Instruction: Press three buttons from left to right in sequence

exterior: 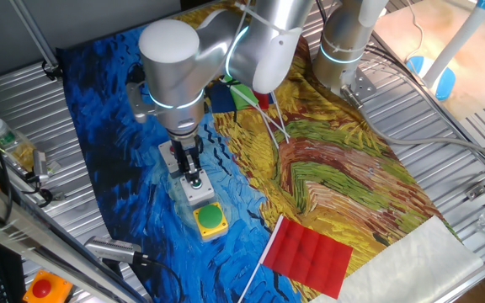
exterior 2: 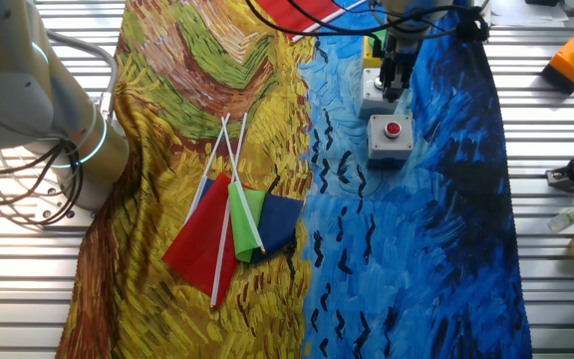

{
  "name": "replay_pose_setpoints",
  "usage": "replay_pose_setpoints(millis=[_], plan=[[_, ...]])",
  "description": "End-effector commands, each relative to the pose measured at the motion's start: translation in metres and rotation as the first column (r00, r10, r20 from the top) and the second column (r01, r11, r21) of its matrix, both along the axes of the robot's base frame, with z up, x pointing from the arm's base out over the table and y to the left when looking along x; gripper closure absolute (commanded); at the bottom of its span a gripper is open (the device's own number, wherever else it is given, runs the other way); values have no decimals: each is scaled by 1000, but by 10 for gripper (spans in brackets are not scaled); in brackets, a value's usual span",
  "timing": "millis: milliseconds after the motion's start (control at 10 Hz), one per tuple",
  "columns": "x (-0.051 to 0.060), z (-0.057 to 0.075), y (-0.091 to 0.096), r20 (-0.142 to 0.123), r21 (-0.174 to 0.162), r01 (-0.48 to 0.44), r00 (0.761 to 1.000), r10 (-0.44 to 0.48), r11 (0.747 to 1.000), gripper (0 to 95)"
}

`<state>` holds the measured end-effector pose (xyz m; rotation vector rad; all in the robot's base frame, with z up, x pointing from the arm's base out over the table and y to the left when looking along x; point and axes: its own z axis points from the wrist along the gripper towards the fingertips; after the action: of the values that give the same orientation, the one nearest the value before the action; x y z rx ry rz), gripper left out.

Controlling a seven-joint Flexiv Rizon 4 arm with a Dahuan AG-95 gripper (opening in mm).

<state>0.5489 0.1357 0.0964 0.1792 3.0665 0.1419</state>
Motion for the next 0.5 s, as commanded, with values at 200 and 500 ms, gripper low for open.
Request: replay_pose_setpoints(millis=[200,500], plan=[[1,1,0,0,1,4,1000,-4,1000,570],[7,3,2,-1,1,9,1000,-9,1000,570]])
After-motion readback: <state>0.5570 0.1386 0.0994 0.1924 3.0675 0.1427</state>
